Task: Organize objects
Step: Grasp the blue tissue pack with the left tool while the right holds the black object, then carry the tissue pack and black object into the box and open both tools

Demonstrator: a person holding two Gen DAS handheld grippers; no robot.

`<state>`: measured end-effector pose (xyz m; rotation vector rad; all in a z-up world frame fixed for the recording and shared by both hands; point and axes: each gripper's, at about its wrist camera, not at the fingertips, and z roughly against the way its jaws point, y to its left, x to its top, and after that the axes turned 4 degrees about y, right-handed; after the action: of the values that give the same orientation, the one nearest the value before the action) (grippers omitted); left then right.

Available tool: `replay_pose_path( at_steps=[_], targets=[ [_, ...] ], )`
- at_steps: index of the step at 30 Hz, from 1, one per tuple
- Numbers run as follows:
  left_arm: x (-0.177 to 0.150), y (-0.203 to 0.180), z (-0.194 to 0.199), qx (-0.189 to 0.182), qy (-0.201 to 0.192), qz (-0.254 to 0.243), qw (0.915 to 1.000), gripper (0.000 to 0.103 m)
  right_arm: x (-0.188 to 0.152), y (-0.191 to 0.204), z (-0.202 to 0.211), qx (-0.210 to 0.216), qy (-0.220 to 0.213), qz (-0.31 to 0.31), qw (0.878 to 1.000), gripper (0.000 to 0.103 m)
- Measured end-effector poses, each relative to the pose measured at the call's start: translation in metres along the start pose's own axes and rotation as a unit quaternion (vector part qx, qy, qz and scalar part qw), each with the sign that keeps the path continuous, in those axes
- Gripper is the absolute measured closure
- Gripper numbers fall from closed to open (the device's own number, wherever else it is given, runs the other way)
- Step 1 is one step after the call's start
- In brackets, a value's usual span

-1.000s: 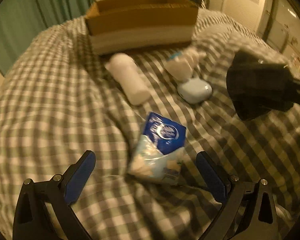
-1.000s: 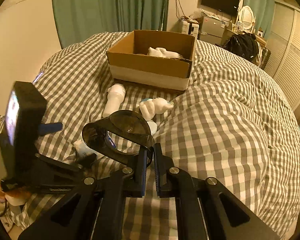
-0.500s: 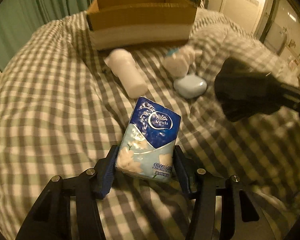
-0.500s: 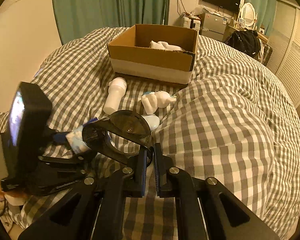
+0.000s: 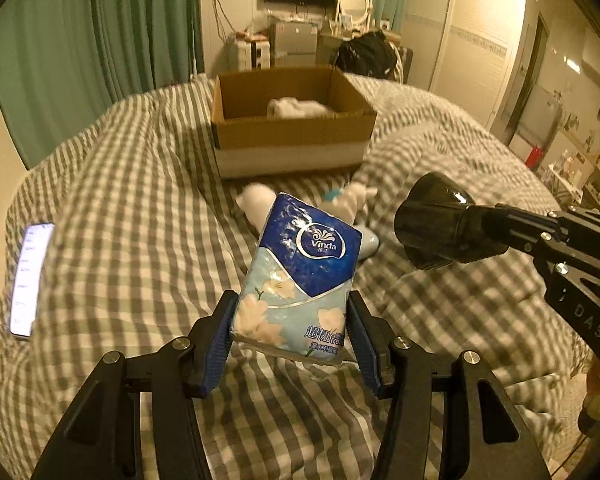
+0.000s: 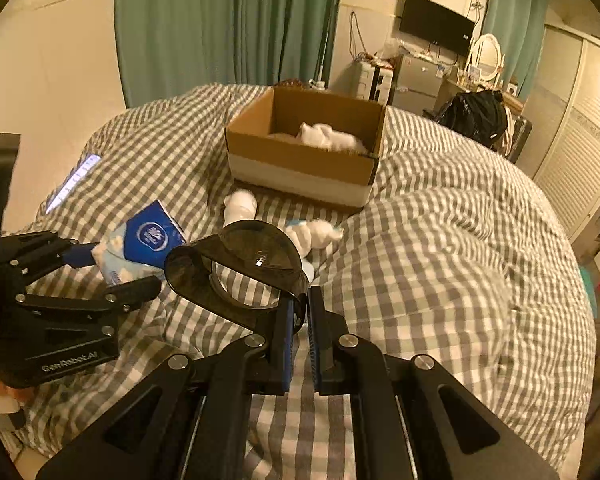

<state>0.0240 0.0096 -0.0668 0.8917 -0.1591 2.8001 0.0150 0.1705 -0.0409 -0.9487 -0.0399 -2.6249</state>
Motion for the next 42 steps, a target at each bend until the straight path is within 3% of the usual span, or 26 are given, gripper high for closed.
replay_pose_path(
  at_steps=[9,16,22,33,42],
  targets=[
    [0.028,0.009,0.046,0.002,-0.055,0.003,0.9985,0.048,0.016,0.004,0.036,-0.001,-0.042,0.006,0.999,0.097],
    [0.053,0.024,0.064,0.0,-0.084,0.006,0.9965,0.048,0.034,-0.004,0.06,0.02,-0.072,0.001,0.997,0.097],
    [0.085,0.031,0.067,-0.004,-0.102,0.001,0.9948,0.048,0.061,-0.013,0.07,0.01,-0.096,0.009,0.995,0.097],
    [0.181,0.034,0.053,-0.004,-0.136,-0.011,0.9907,0.048,0.152,-0.032,0.048,0.007,-0.124,0.02,0.992,0.097],
    [0.255,0.048,-0.01,0.009,-0.134,0.0,0.9909,0.048,0.224,-0.047,-0.007,0.006,-0.123,0.022,0.992,0.097]
  ],
)
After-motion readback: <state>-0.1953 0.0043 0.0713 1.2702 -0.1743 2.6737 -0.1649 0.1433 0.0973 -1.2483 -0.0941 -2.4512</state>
